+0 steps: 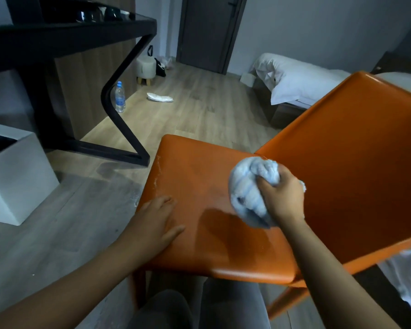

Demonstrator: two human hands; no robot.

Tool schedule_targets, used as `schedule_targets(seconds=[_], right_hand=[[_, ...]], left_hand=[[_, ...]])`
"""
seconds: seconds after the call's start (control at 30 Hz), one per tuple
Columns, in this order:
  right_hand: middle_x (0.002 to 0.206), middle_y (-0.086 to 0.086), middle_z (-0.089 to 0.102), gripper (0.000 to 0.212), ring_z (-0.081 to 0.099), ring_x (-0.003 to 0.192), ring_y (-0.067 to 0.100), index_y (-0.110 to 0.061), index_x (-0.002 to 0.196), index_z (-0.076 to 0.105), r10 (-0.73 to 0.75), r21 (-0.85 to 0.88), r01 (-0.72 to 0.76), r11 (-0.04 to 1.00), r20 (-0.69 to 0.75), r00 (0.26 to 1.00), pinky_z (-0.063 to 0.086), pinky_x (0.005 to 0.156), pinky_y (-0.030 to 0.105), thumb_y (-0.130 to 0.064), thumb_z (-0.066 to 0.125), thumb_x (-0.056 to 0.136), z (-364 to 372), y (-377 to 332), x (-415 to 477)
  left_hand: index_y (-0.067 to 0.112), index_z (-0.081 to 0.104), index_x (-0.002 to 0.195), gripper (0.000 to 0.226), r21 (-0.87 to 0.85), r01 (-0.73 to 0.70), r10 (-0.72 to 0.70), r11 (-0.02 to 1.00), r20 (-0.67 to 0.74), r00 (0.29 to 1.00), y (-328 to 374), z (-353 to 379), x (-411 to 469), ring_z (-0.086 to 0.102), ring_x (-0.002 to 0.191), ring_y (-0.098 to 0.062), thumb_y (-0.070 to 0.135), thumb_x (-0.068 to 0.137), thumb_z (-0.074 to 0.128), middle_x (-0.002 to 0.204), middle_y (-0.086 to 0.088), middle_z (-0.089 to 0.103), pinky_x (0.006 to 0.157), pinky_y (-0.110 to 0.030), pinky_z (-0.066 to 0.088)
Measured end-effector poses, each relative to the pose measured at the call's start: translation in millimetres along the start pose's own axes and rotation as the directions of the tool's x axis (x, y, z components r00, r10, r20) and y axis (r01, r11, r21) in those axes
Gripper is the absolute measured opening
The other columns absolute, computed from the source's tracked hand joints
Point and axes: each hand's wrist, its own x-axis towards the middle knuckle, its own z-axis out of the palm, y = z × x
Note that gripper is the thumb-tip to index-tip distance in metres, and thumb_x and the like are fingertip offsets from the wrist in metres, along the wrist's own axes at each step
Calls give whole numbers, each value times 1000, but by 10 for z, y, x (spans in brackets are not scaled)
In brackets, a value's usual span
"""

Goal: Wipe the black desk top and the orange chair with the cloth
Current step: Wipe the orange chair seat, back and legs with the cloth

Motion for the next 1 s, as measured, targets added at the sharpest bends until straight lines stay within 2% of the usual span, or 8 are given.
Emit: schedule_targets(seconds=[0.1, 0.2, 0.33, 0.5, 0.73, 1.0], right_hand=[[82, -3, 66, 17, 61, 81, 20, -24, 103, 61, 91, -43, -94, 995, -62, 994, 46, 70, 33, -33, 58, 89, -270, 303, -121], [80, 1, 66, 16, 63, 81, 25, -22, 100, 61, 196, -81, -201, 976, -62, 979, 50, 73, 39, -33, 58, 89, -387, 574, -313], [95, 11, 68, 28, 62, 96, 32, -17, 110, 58, 291, -165, -287, 944, -4, 957, 49, 84, 38, -38, 52, 93, -228, 845, -597], [124, 18, 60, 43, 52, 119, 34, -9, 128, 52, 323, -104, -321, 941, 2, 947, 42, 101, 43, -32, 51, 92, 37, 898, -755], [121, 20, 62, 43, 54, 115, 36, -7, 129, 51, 323, -146, -322, 935, -15, 946, 43, 96, 41, -27, 54, 91, 76, 935, -785], [132, 10, 58, 46, 48, 126, 25, -14, 135, 51, 310, -48, -309, 950, 13, 951, 35, 104, 33, -29, 54, 92, 165, 720, -905]], left_hand=[[22, 23, 152, 69, 12, -54, 53, 998, 50, 997, 105, 127, 48, 23, 142, -13, 52, 94, 46, 156, 6, 22, 114, -27, 21], [23, 23, 152, 69, 9, -84, 83, 996, 43, 996, 174, 245, 73, 24, 141, -12, 52, 94, 46, 156, 7, 23, 115, -29, 23], [22, 21, 152, 71, 68, -78, 72, 995, 88, 993, 172, 374, 68, 18, 144, -15, 54, 94, 45, 157, 4, 20, 118, -32, 16], [20, 22, 152, 69, 139, -98, 89, 985, 73, 993, 143, 457, 42, 11, 147, -19, 55, 95, 39, 159, 0, 16, 121, -37, 9], [21, 19, 152, 68, 167, -113, 104, 979, 63, 993, 115, 544, 58, 6, 147, -20, 56, 96, 34, 159, 0, 14, 120, -38, 4], [19, 17, 153, 69, 131, -105, 94, 986, 91, 991, 126, 495, 30, 4, 148, -21, 55, 96, 34, 160, -2, 12, 119, -37, 0]])
